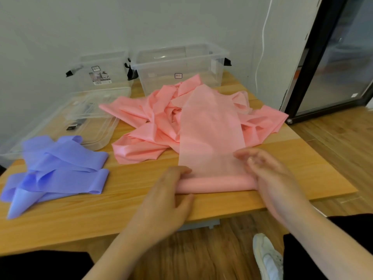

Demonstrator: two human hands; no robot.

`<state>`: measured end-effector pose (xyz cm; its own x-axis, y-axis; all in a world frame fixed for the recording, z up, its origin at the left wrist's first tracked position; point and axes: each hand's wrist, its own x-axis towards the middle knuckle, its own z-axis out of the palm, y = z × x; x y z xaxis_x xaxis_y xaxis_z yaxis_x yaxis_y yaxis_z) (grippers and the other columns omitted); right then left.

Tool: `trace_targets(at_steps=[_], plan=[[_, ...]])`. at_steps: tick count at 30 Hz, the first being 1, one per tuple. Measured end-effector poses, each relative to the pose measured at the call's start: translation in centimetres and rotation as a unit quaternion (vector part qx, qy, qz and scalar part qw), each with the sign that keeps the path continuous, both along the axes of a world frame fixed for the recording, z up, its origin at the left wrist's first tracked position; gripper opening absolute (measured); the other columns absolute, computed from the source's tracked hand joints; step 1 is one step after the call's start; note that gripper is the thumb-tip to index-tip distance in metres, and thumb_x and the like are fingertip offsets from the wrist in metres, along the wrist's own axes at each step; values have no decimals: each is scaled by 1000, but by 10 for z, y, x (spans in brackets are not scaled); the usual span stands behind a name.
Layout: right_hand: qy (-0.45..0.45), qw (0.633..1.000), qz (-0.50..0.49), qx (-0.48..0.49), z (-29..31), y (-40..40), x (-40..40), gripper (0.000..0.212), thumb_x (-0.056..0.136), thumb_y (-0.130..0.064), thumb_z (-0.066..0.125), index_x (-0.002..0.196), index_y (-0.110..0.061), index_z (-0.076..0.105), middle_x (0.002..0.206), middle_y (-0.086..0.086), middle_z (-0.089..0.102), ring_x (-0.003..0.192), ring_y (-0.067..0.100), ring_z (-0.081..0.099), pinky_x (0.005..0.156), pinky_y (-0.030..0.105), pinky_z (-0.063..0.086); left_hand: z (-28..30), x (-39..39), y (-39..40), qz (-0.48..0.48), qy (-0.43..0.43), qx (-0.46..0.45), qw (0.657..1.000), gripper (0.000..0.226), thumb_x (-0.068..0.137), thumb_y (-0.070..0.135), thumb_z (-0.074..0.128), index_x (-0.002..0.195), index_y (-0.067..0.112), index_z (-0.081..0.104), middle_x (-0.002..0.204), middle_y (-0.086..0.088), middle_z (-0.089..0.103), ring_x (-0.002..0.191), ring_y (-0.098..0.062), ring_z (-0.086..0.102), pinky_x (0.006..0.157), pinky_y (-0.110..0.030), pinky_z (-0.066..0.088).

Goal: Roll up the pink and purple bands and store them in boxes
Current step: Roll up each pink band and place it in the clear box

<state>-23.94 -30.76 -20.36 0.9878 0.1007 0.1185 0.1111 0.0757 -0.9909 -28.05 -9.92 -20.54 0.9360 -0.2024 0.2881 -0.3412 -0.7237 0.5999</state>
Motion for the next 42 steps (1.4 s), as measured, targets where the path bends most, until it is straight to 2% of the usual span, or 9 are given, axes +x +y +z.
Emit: trace_targets(at_steps=[6,8,10,12,17,21,26,34,42], plan=[[72,989,44,118,12,-12,5,22,72,-6,57,93,-8,65,96,3,68,103,17,59,89,26,43,-4,6,2,30,-33,-4,999,37,77,9,68,107,28,57,102,21,53,99,17,44,82,3,27],[24,991,86,-98,18,-24,6,28,76,1,62,94,-20,68,97,-10,69,99,5,60,88,20,43,-4,6,6,33,-31,3,999,32,76,11,70,100,31,60,99,21,55,99,8,48,82,0,30],[-40,935,108,-336,15,-29,5,30,75,-10,71,90,-36,67,100,-25,63,97,-6,56,84,12,38,-4,6,7,35,-34,-1,999,34,74,10,72,94,35,60,96,22,56,97,5,49,82,-2,31],[-91,906,93,-403,13,-26,2,32,71,-15,75,83,-43,63,98,-30,58,95,-6,53,79,8,35,-4,5,7,34,-40,-11,999,36,71,6,73,90,34,61,93,21,57,95,5,49,81,-3,32],[-185,881,35,-433,7,-24,-3,32,68,-9,76,72,-34,57,85,-17,56,86,0,50,70,9,35,-1,3,8,32,-33,-22,999,45,69,6,73,89,41,52,90,22,58,92,8,51,76,-3,36],[-251,876,-13,-412,3,-17,-7,35,70,-2,69,77,-30,50,88,-14,55,84,0,51,73,12,39,1,4,6,54,-66,-50,995,29,70,10,69,87,32,60,85,22,60,86,9,53,72,-2,37],[-128,923,51,-359,9,-20,-7,44,65,-19,80,88,-44,51,91,-21,59,90,-8,53,73,5,39,-2,5,5,52,-91,-34,994,26,67,12,61,88,27,60,90,19,58,91,7,51,78,-3,36],[-227,879,35,-417,5,-17,-7,36,69,2,67,80,-31,59,84,-18,55,84,-1,52,70,8,36,-2,5,7,15,-26,-16,999,50,71,4,69,98,40,47,93,24,55,96,10,50,75,-2,37],[-163,942,-11,-293,13,-16,-10,30,71,3,67,75,-27,62,80,-13,66,77,4,60,63,11,43,6,19,14,-39,57,-26,997,58,70,0,65,109,39,44,103,25,59,98,11,52,76,-3,38]])
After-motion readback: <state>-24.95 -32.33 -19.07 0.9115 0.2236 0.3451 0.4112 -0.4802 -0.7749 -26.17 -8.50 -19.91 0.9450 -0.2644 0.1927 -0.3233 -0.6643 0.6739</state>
